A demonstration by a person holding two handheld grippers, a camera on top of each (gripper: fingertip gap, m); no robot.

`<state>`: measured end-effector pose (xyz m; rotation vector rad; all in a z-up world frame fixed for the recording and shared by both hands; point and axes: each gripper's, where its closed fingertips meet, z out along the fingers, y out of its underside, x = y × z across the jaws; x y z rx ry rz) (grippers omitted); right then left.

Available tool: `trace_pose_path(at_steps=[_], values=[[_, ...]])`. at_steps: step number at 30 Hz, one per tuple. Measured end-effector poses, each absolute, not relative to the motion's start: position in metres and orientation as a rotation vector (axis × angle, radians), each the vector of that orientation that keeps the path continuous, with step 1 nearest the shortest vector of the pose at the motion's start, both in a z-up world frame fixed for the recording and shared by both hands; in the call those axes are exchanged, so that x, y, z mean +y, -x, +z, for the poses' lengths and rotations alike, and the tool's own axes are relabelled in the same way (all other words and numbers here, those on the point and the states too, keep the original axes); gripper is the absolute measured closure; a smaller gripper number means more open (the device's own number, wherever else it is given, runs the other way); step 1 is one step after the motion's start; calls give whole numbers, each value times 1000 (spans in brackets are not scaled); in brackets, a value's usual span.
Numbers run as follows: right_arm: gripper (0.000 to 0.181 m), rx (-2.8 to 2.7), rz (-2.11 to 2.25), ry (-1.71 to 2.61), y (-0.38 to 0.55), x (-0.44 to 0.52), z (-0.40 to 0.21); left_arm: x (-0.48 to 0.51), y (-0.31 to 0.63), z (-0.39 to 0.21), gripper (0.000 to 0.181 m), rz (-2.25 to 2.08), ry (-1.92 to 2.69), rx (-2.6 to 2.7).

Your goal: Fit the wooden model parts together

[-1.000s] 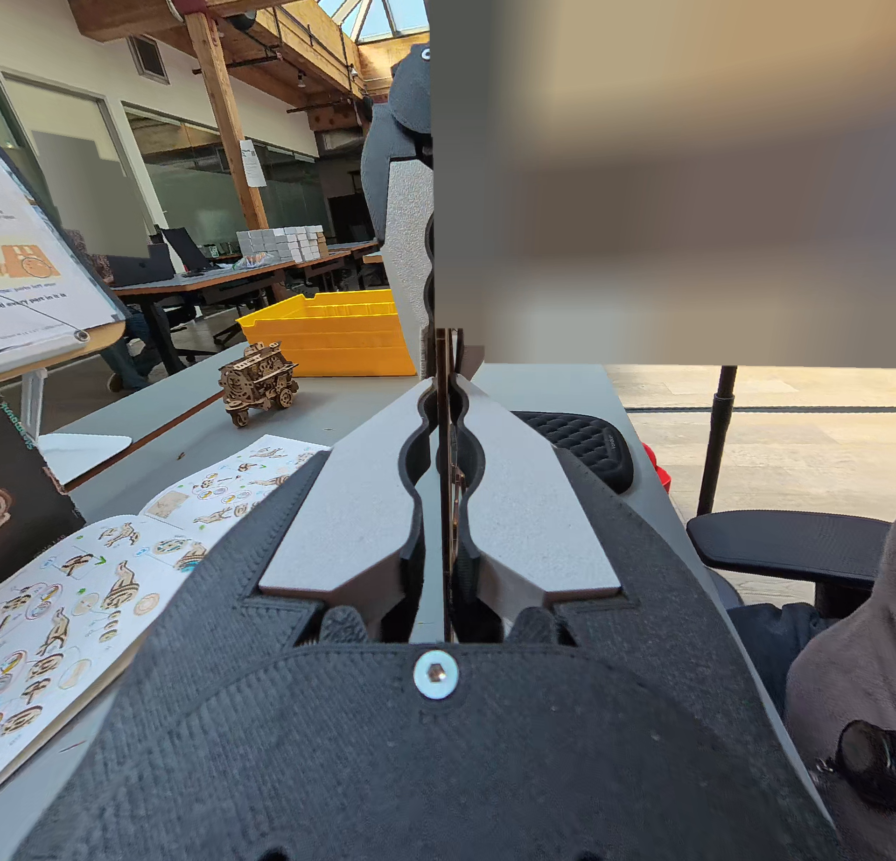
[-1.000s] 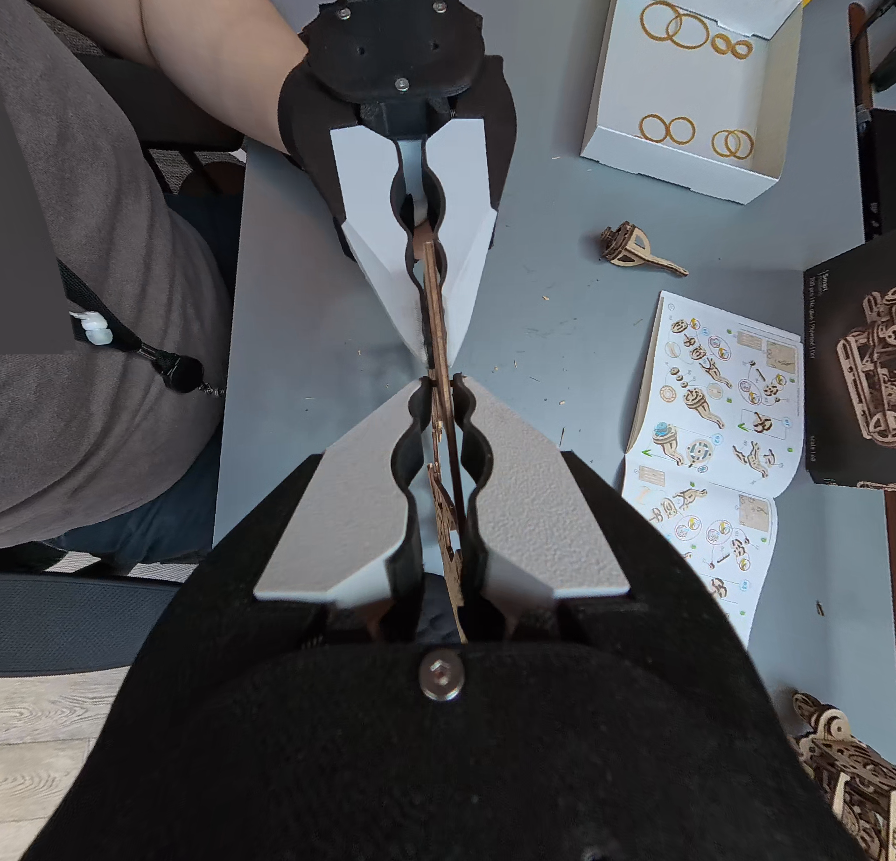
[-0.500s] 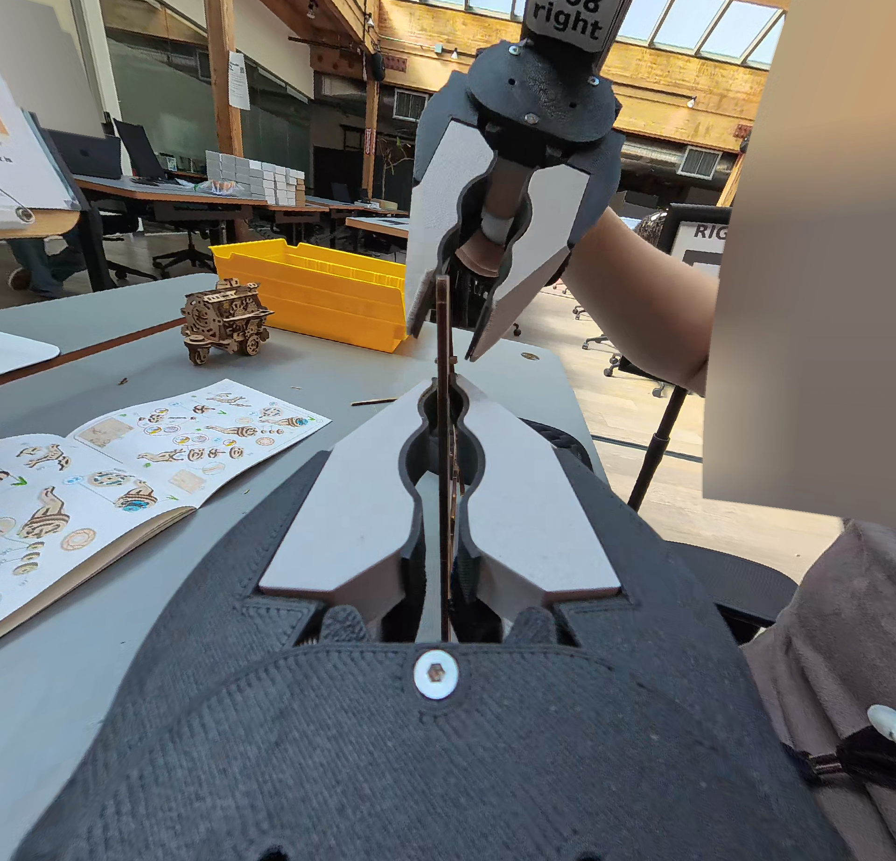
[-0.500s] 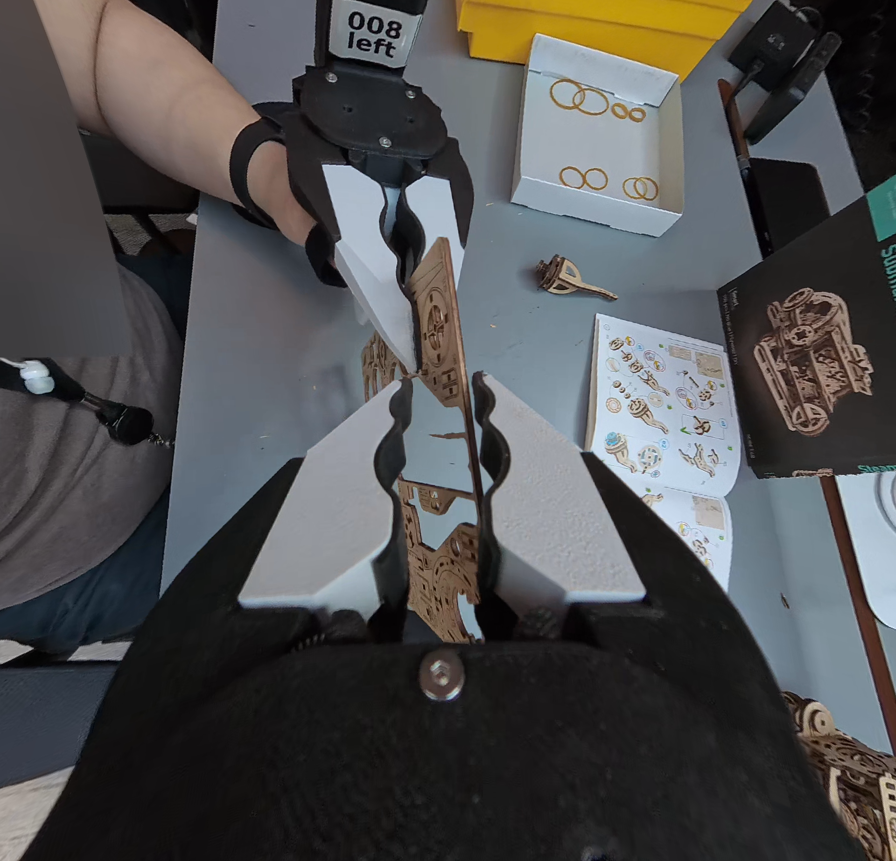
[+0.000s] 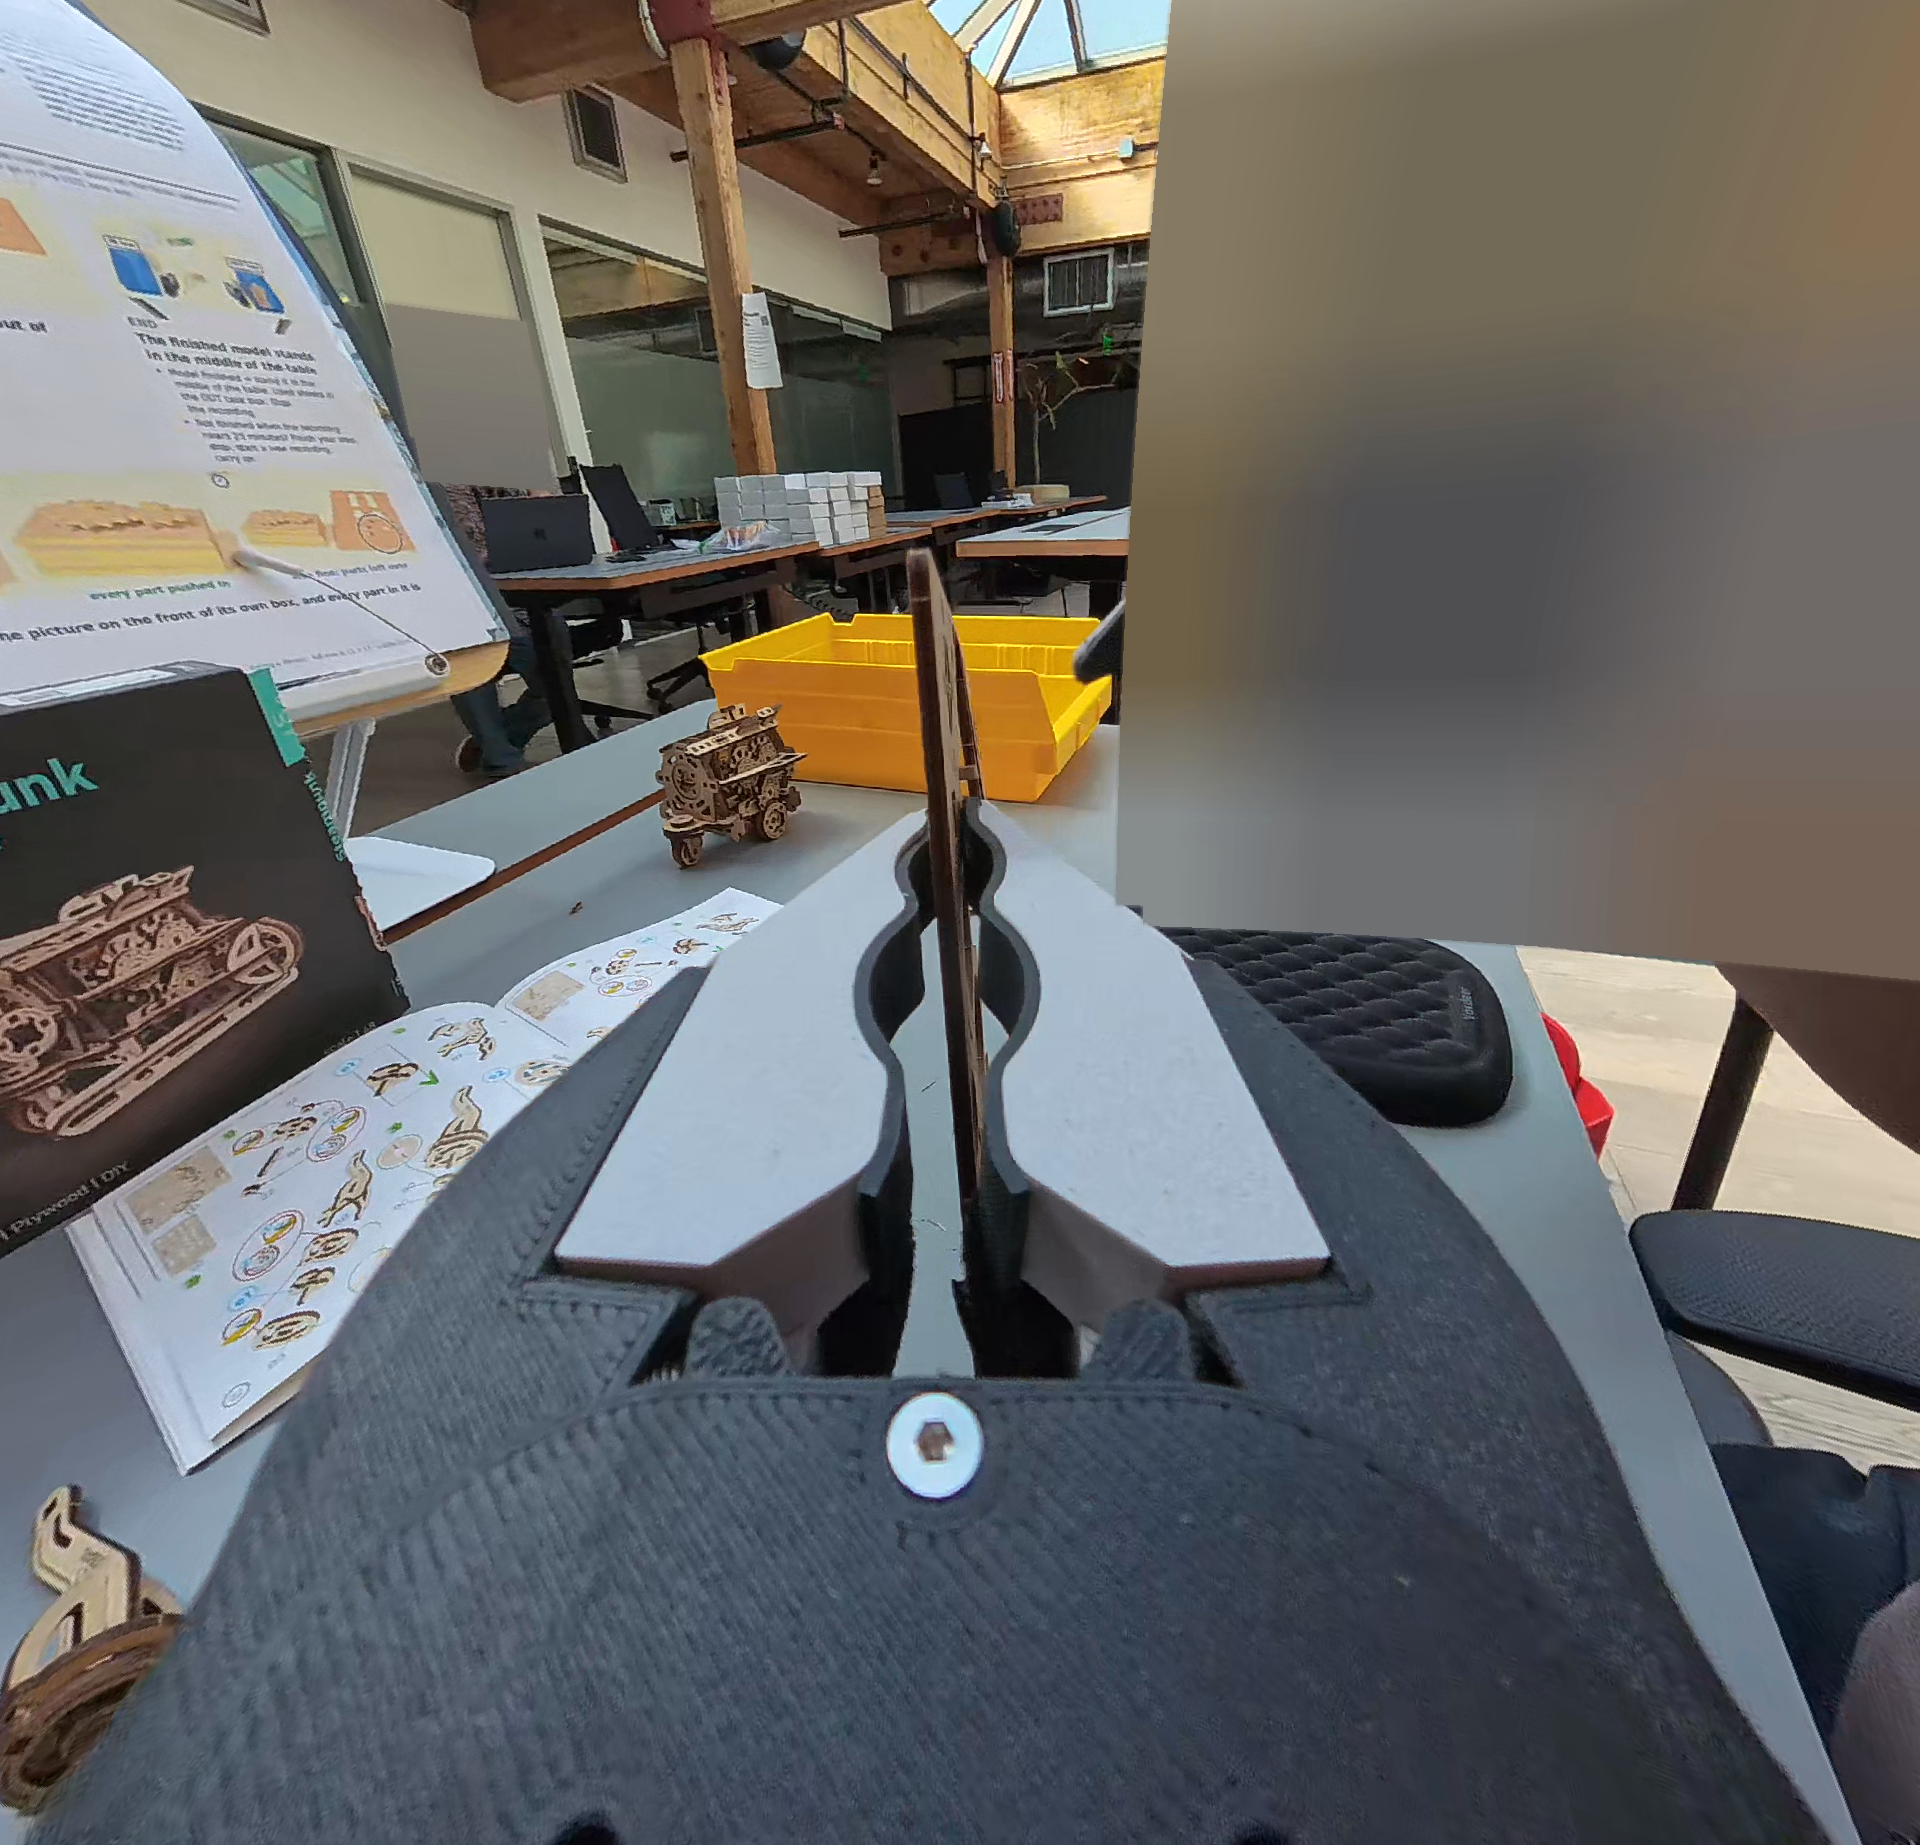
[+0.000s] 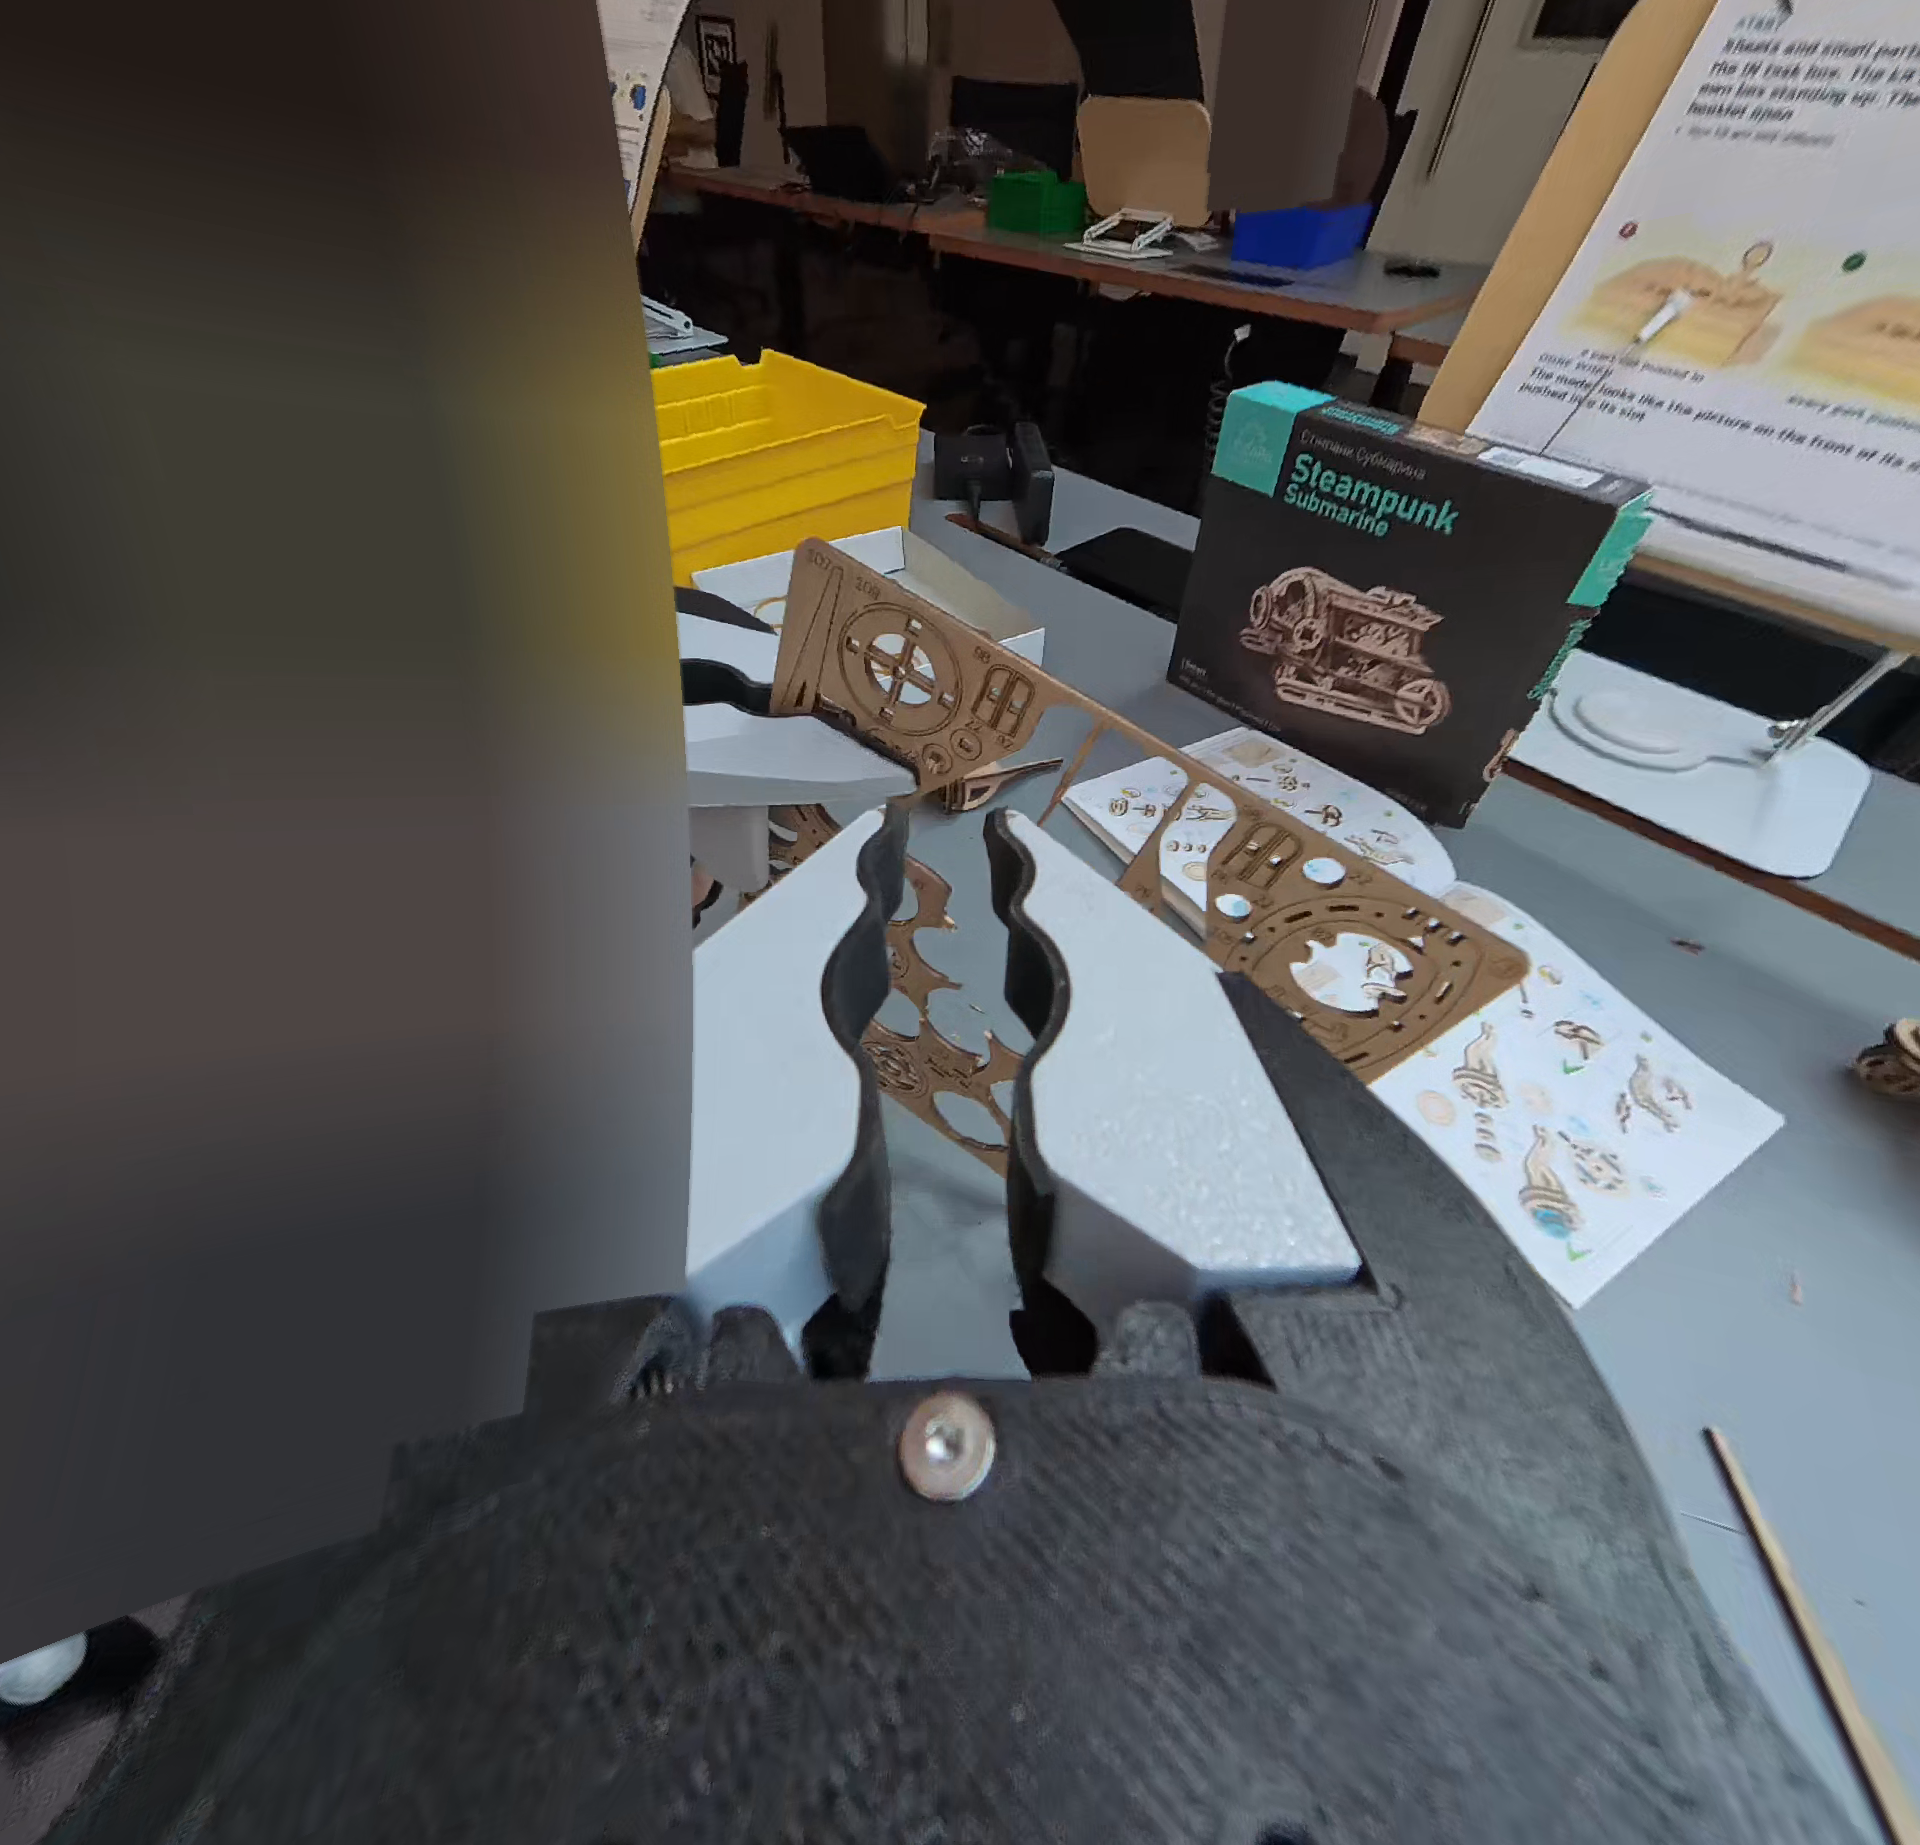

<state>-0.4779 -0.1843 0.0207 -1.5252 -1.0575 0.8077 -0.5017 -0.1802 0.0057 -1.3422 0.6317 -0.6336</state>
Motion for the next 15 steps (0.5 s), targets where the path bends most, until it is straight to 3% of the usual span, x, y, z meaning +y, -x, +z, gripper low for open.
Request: trace_pose_path(at_steps=[1, 15], values=[[166, -1029, 834, 1553, 482, -182, 17, -180, 502, 6, 181, -613, 1338, 630], [174, -901, 787, 1587, 501, -175, 9, -181, 501, 7, 181, -431, 1305, 642]])
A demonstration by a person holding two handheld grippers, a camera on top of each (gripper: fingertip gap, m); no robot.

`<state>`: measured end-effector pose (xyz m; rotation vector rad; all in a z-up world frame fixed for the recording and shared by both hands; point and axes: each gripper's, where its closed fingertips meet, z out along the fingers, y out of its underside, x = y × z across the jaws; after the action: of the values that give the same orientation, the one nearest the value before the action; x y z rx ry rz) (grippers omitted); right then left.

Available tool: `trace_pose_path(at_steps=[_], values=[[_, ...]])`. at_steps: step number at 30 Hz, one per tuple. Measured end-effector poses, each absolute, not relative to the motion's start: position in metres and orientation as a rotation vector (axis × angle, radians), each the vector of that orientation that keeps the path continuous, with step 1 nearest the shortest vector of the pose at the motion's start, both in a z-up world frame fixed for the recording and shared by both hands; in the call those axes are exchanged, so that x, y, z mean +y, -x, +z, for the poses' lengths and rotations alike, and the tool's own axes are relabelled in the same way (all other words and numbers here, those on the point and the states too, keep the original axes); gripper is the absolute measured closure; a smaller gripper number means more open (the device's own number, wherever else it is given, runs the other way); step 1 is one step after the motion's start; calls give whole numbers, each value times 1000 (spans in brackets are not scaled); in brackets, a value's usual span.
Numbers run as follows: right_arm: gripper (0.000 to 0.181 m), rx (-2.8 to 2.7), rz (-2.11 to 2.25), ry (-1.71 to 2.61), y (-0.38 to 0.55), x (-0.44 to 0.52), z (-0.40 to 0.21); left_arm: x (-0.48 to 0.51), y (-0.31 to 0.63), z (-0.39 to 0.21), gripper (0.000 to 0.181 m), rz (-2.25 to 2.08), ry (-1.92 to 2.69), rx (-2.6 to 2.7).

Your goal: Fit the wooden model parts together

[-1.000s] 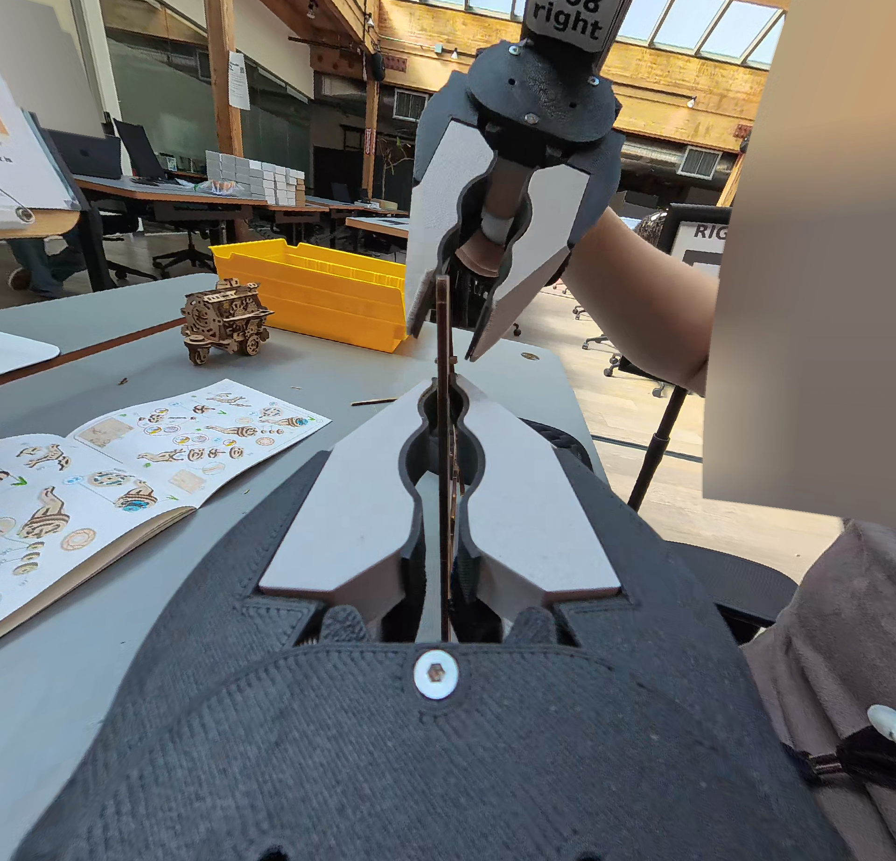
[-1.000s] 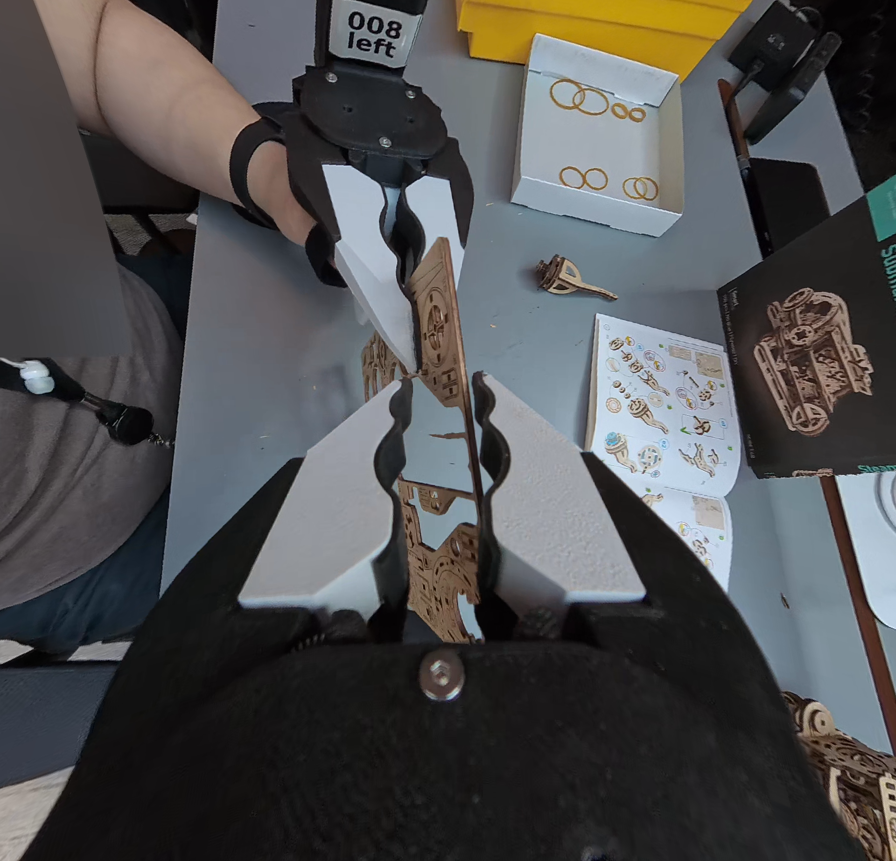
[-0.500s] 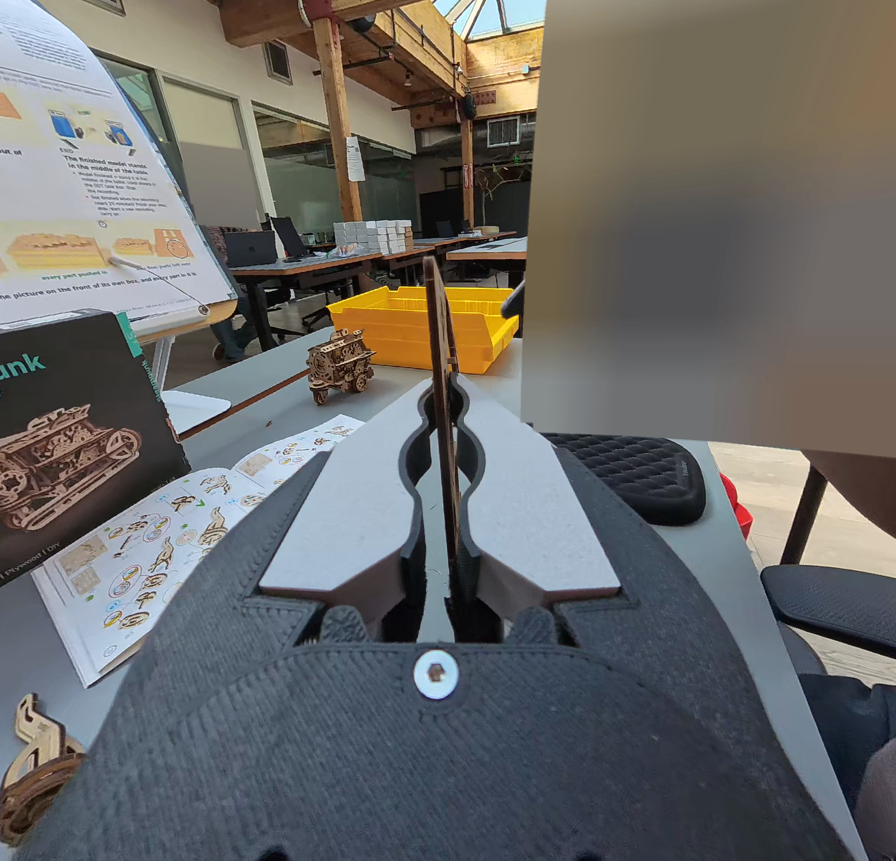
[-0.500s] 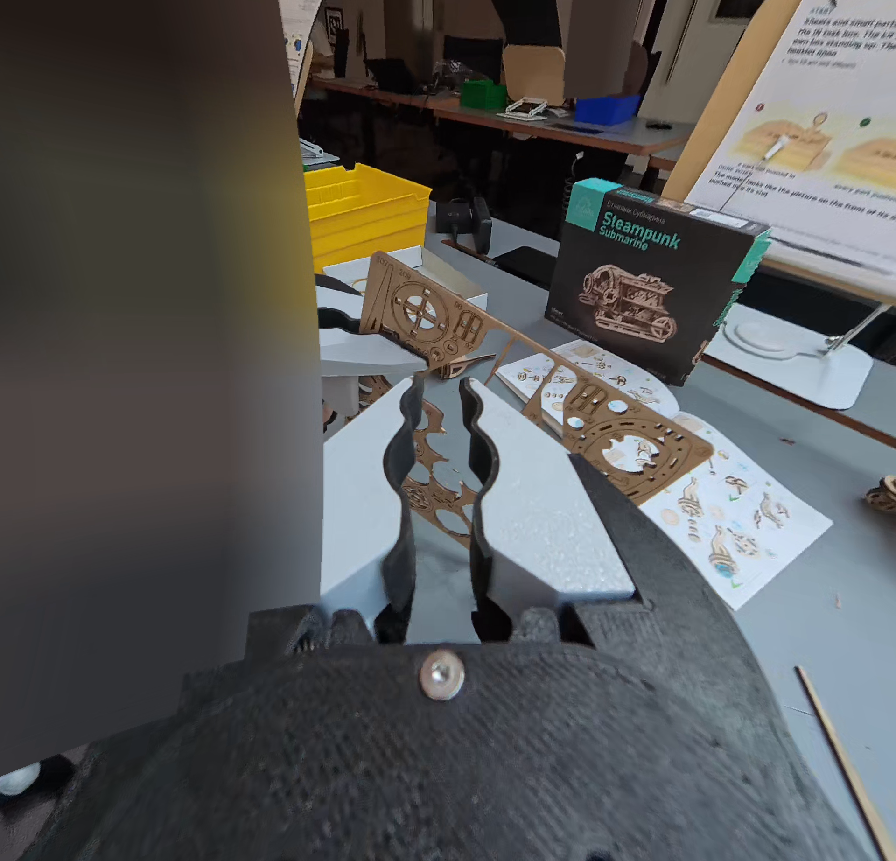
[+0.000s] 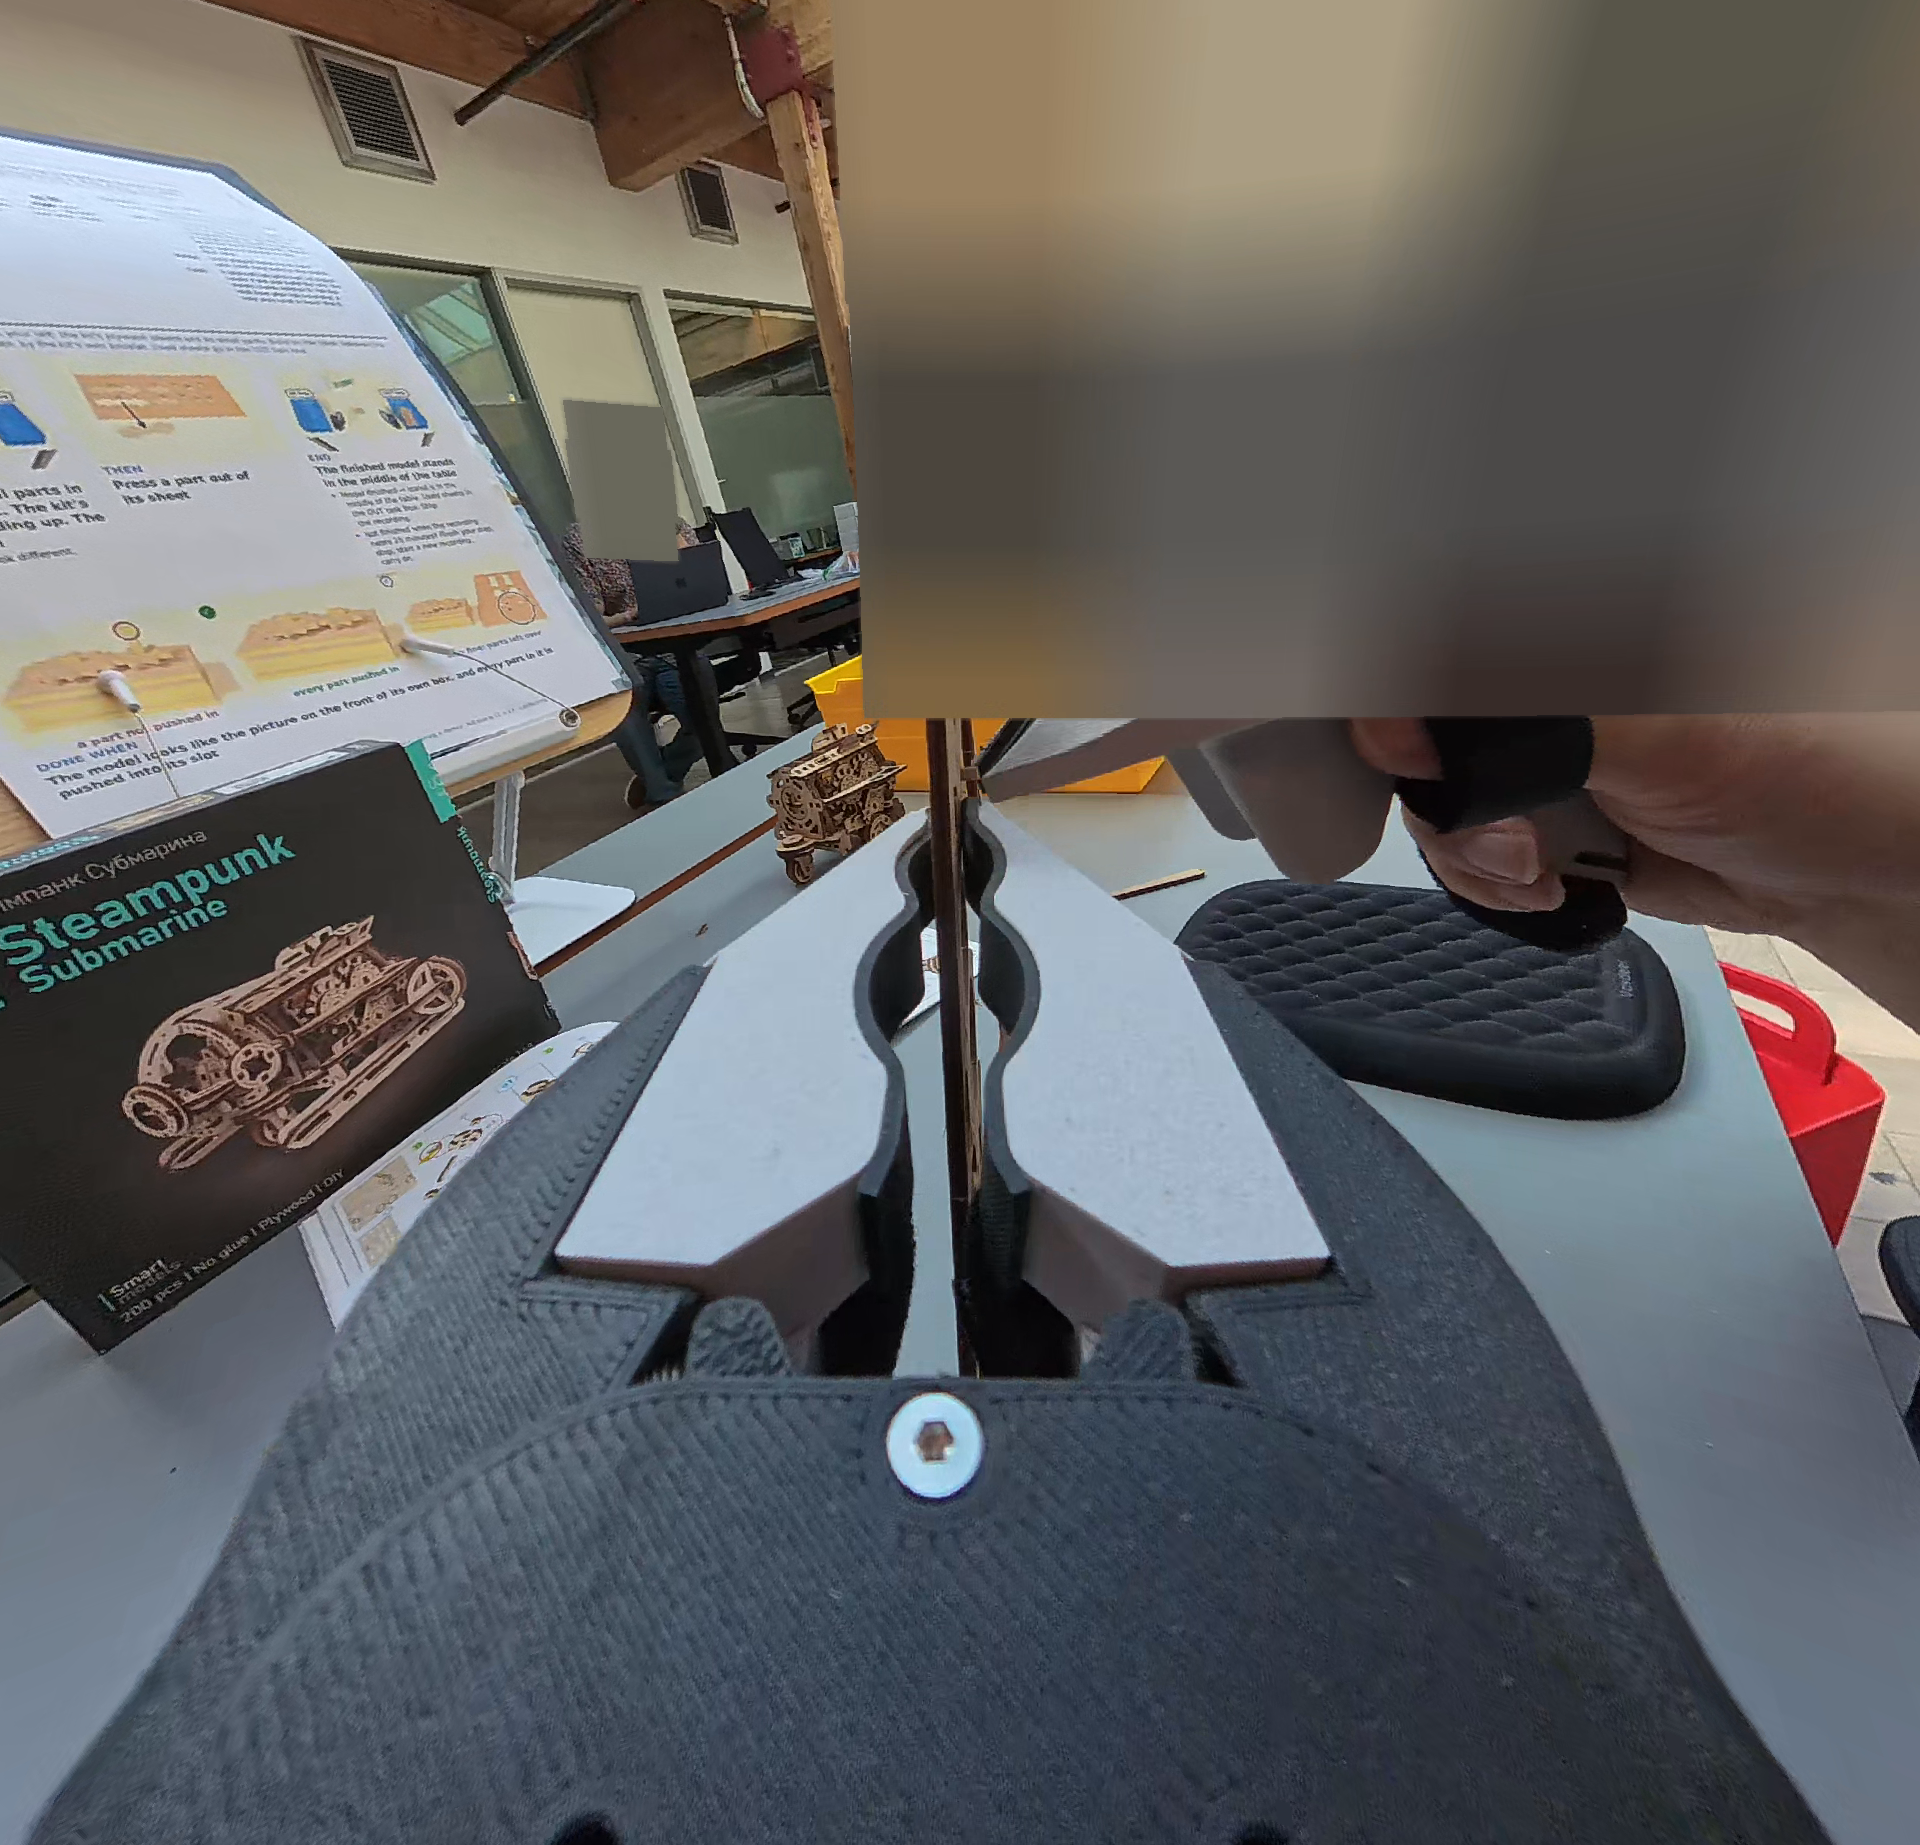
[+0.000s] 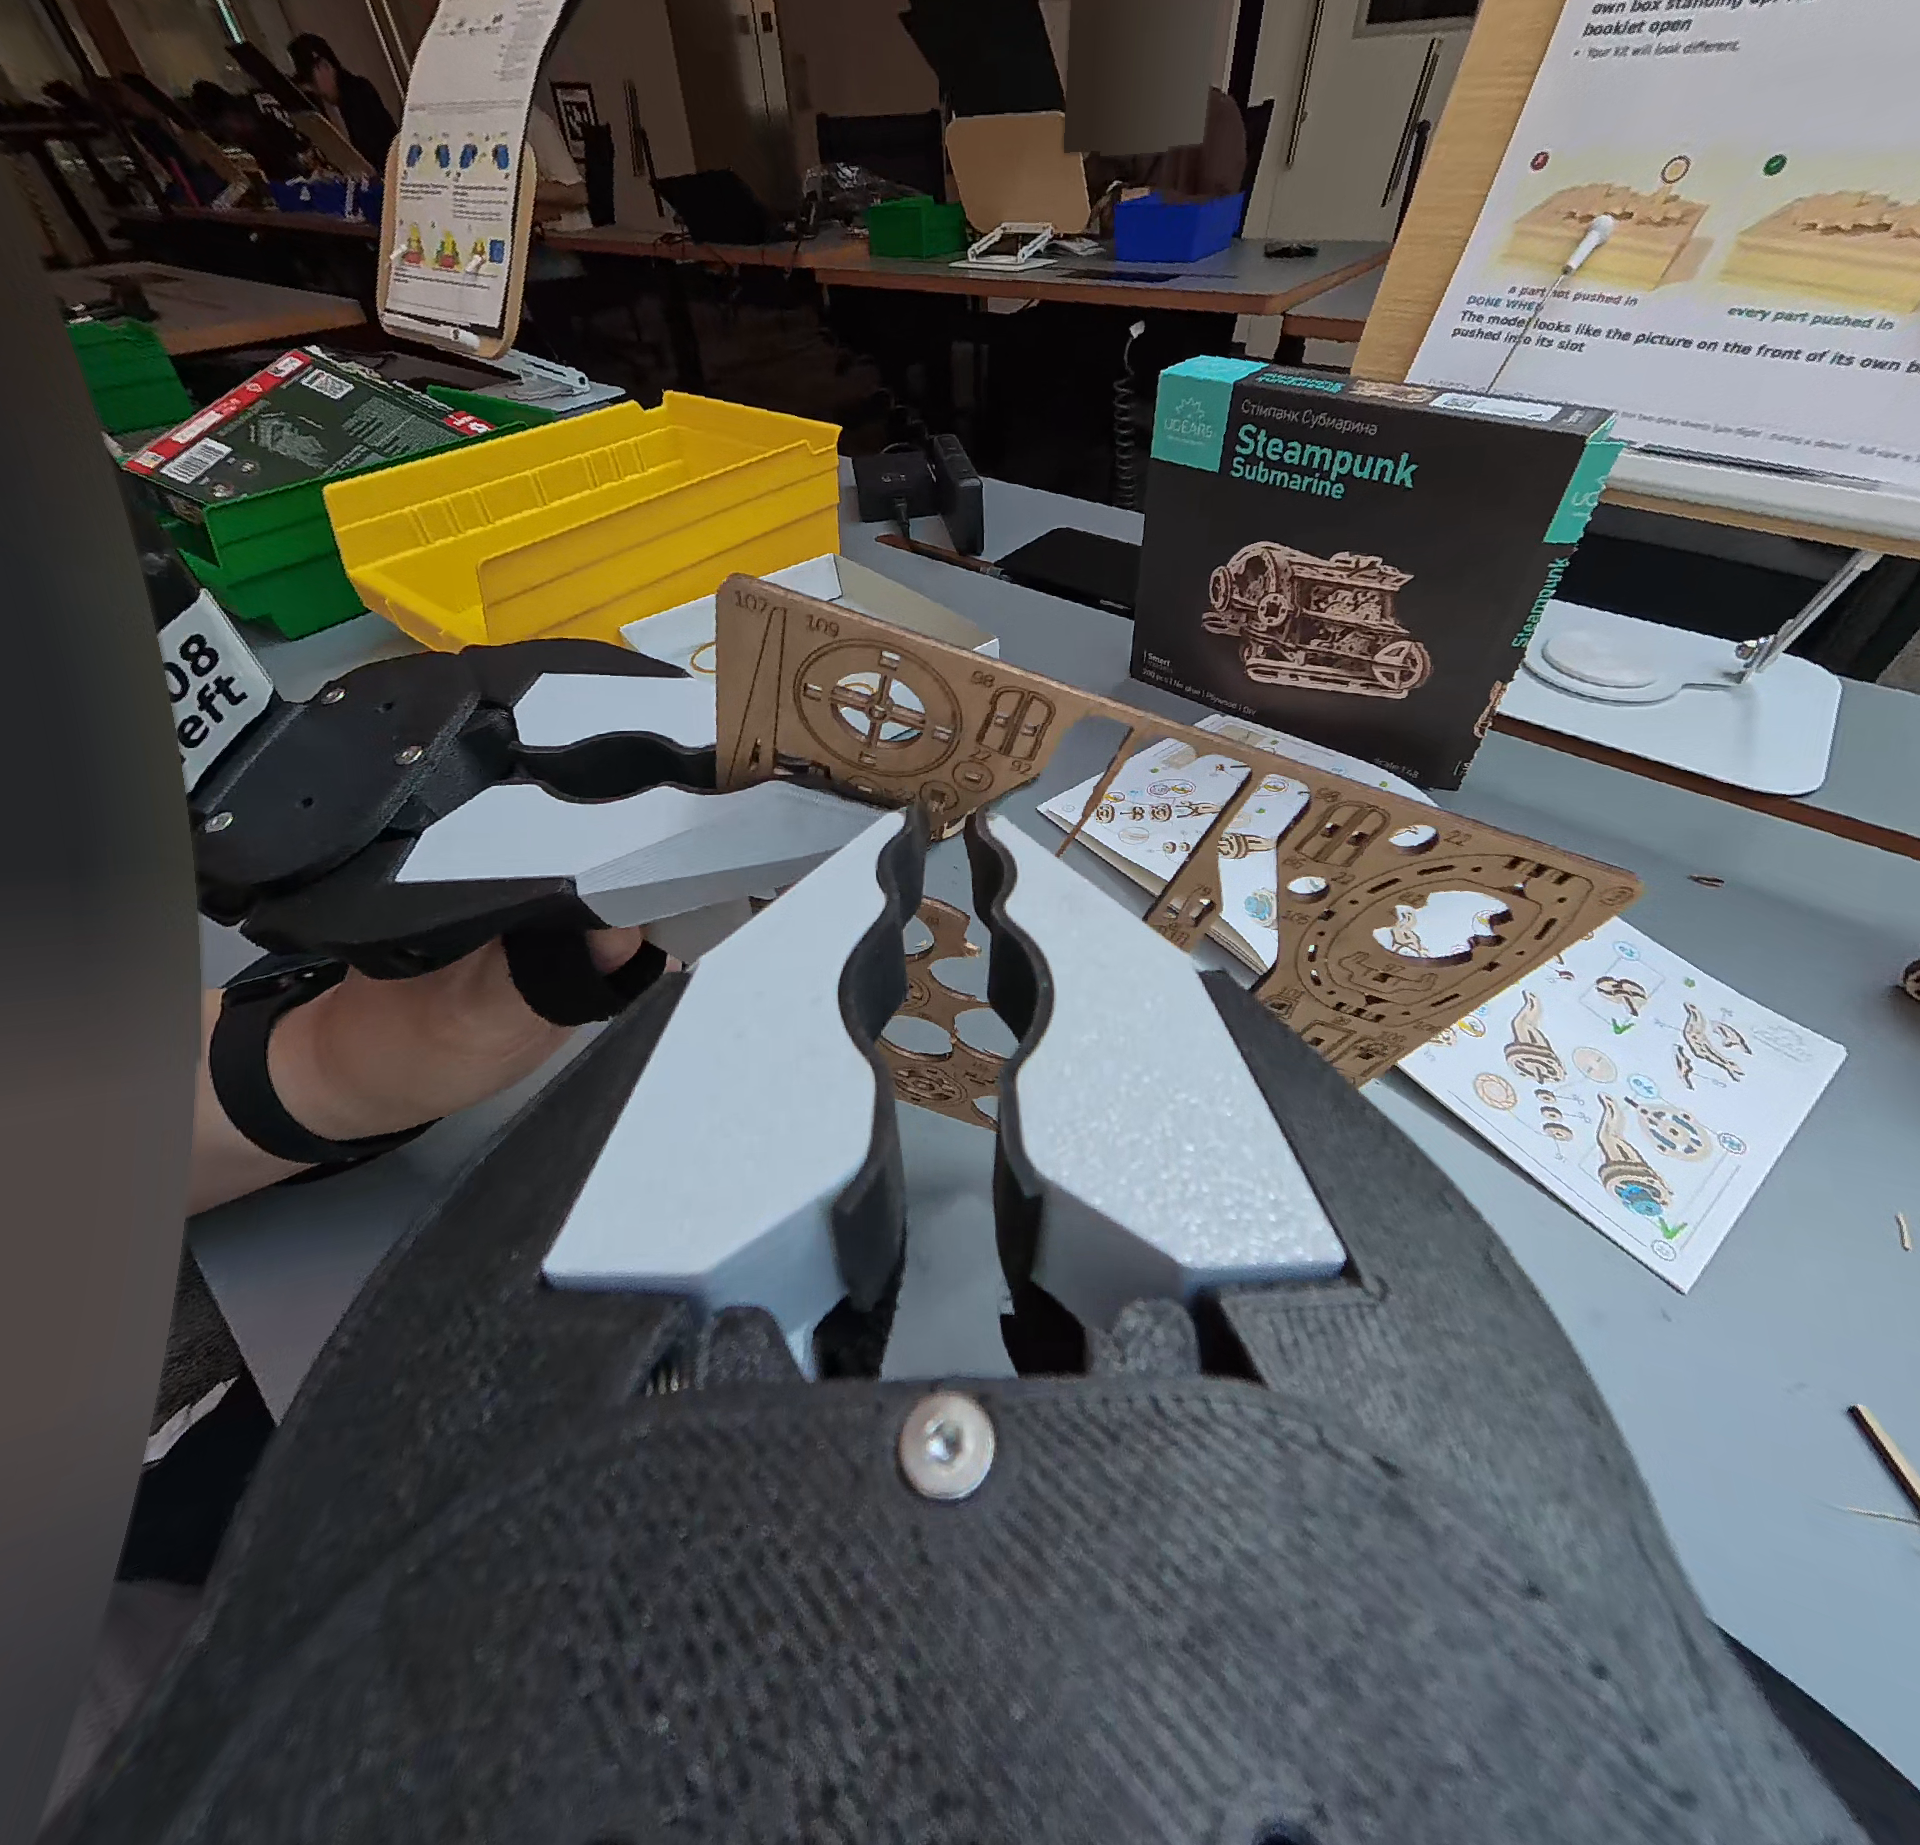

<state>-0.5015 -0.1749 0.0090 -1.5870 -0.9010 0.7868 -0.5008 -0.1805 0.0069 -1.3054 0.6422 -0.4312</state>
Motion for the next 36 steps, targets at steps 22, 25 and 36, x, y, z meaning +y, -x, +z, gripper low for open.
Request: trace_pose_path(at_steps=[22, 25, 36], values=[[180, -870, 815, 1577, 503, -175, 13, -180, 500, 7, 181, -409, 1305, 642], [180, -893, 806, 1574, 502, -176, 12, -180, 500, 6, 181, -425, 1310, 647], [181, -1094, 885, 1506, 497, -180, 10, -183, 494, 4, 181, -523, 1329, 671]])
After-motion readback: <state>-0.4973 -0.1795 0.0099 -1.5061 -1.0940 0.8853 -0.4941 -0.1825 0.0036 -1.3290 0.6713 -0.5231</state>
